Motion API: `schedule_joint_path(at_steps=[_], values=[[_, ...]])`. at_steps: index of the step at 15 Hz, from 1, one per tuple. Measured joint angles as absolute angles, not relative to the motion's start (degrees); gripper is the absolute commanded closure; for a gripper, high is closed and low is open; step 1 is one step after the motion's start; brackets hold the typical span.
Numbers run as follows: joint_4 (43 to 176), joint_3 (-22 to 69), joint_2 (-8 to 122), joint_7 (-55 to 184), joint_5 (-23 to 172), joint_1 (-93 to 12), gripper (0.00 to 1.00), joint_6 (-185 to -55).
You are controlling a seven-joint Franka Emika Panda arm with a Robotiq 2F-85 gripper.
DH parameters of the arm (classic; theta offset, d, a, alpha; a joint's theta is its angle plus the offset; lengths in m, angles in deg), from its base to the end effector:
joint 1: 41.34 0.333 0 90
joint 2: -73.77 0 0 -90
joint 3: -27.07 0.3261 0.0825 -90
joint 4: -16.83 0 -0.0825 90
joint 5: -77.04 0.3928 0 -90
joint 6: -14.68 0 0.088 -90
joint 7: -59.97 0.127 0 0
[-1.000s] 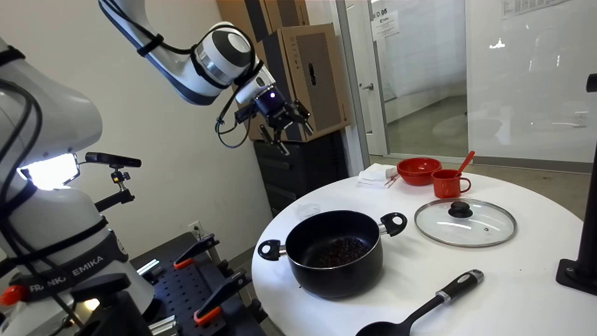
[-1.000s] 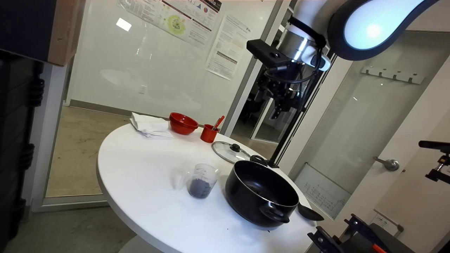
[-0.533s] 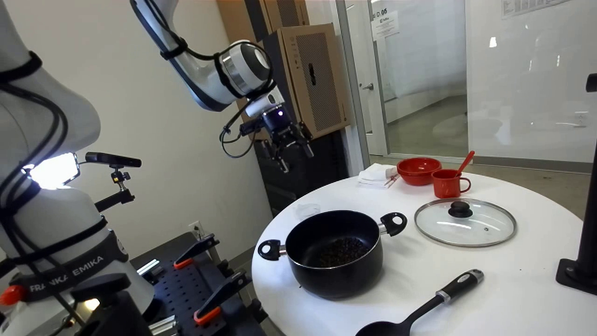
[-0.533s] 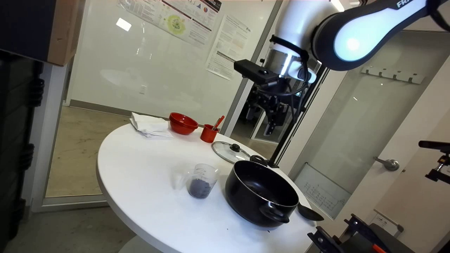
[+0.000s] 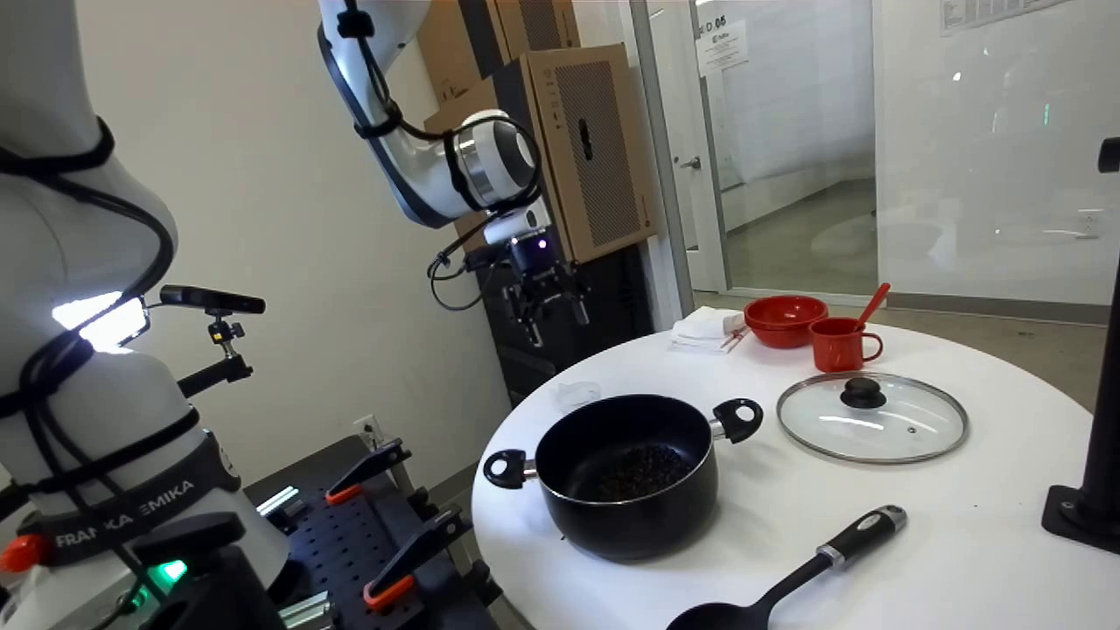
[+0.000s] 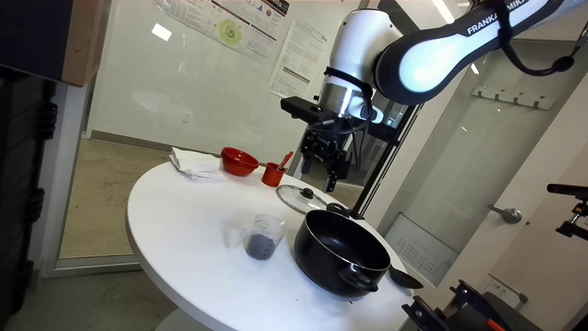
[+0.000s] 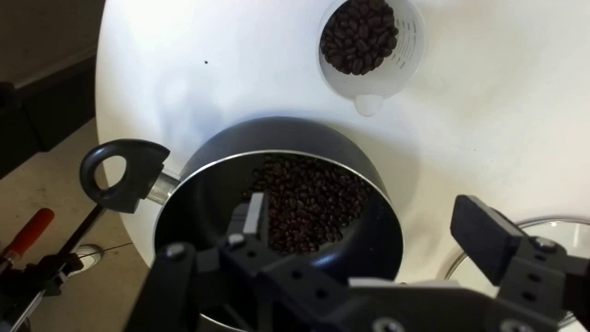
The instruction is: Pour the contents of the cup into the pot
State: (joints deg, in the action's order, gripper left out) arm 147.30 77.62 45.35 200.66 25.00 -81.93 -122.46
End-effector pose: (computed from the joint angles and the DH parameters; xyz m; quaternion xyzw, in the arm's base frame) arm 0.5134 0.0974 0.1841 0.6944 -0.7133 0.0785 0.0533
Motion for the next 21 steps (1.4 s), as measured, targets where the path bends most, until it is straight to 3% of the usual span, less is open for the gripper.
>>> schedule_joint_path(at_steps=[9, 14, 21], values=[[148.12, 41.12, 51.98, 194.46, 42.23, -46.42, 0.0, -136.52], [146.29, 32.79, 49.46, 194.22, 44.29, -33.58, 0.0, -137.14], [141.0, 27.96, 43.81, 194.2, 45.23, -25.36, 0.0, -137.14]])
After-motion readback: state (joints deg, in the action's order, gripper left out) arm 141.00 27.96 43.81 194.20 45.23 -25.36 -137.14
